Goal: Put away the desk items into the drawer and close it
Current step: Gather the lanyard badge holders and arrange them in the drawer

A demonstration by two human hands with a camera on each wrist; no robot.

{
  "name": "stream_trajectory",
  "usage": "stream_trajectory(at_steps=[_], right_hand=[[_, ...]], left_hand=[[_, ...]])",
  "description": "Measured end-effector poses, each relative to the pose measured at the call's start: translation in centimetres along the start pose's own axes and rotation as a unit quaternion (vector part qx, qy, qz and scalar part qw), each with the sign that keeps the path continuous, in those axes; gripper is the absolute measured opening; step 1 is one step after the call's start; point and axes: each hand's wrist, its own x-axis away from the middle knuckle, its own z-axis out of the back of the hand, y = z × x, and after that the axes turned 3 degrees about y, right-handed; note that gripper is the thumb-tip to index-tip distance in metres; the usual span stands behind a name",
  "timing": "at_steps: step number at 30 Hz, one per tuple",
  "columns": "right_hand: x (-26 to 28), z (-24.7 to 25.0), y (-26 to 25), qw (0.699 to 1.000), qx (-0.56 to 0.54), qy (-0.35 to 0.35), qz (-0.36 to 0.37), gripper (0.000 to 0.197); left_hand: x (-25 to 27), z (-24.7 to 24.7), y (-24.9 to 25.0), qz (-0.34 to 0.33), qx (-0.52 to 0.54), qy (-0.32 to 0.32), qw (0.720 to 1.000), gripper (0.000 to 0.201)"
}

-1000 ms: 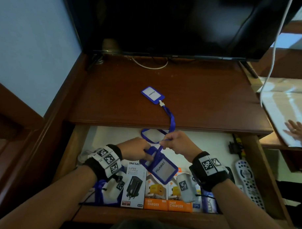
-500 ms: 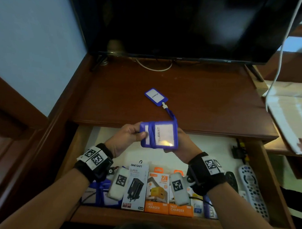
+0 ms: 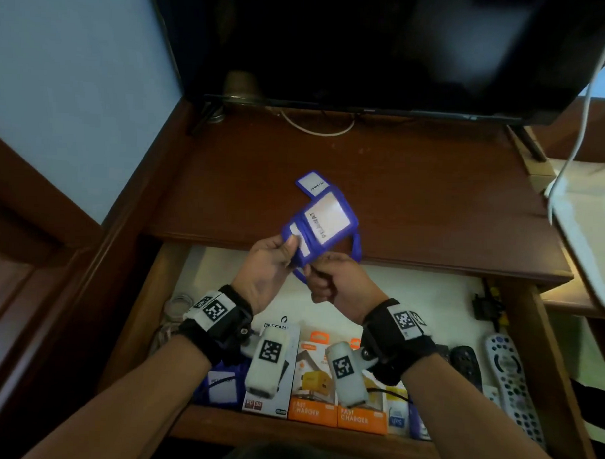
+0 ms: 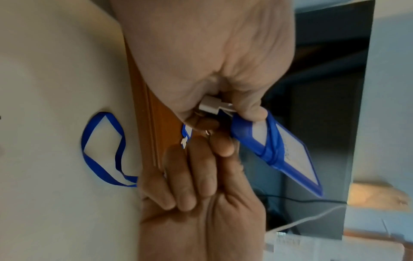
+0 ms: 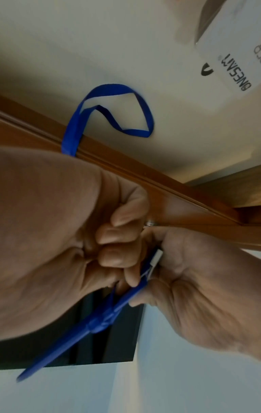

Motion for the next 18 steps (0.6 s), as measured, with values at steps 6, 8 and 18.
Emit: stream_trajectory(at_steps=[6,8,18], right_hand=[[-3.1,0.5,-0.8,0.984,0.160,0.082,-0.012,0.025],[-4.8,1.4,-2.0,0.970,0.208,0.130,0.002,0.019],[-12.2,5.8,-2.4,0.761,0.571,0.306,0.030,0.070]], left_hand=[[-0.7,3.2,1.6,0.021,0.026,0.148,0.988,0.019],[-0.3,5.2,2.1,0.030,-0.019,0.188,0.982,0.018],[5.9,13.6,3.5,0.128,-0.326,0.253,0.902,0.014]])
